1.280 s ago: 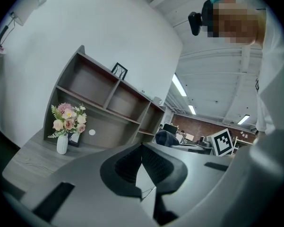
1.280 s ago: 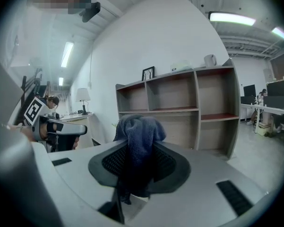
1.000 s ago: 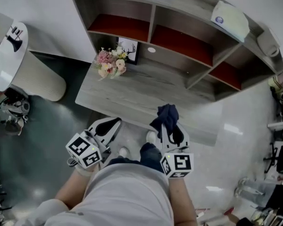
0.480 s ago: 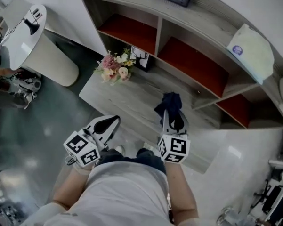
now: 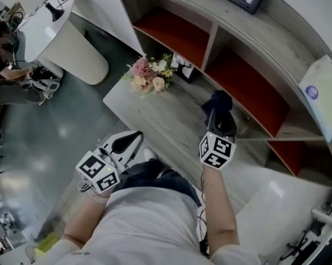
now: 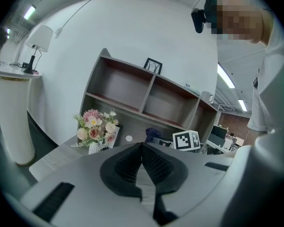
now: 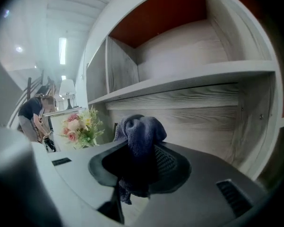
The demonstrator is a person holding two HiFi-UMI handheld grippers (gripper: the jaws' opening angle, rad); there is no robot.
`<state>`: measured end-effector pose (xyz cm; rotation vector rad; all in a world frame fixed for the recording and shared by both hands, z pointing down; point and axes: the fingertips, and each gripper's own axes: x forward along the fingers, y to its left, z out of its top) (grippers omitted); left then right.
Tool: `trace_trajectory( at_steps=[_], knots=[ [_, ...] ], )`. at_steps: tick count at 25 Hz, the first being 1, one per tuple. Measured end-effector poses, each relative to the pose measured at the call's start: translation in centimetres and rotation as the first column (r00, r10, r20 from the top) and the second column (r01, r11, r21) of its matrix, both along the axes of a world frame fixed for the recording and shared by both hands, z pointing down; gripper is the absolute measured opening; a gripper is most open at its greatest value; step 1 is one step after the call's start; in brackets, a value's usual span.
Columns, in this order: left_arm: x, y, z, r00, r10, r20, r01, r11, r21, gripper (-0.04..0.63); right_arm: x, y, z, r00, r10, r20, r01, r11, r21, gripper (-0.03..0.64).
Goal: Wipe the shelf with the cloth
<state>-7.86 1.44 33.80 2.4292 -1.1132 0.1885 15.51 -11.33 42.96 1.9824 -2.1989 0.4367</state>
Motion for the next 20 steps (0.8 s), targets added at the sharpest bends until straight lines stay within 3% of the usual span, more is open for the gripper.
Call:
trace_trajectory(
  at_steps=[10,20],
  knots=[
    [-3.9,-2.6,2.8,1.000,-0.001,0.013,0.001,0.999,-0.032,0.015,0.8,-7.5,4.1,0.990,0.134,-0.042,-0.135,0.991,-0.014,0.113],
    [-5.9,-1.8,5.7,0.999,0.050,0.014,-0.049,0.994,-0.095,0.015,4.0,-12.7,7.8,0.957,0.288,-0.022,-0.289,0.954,-0.077,0.115]
  ],
)
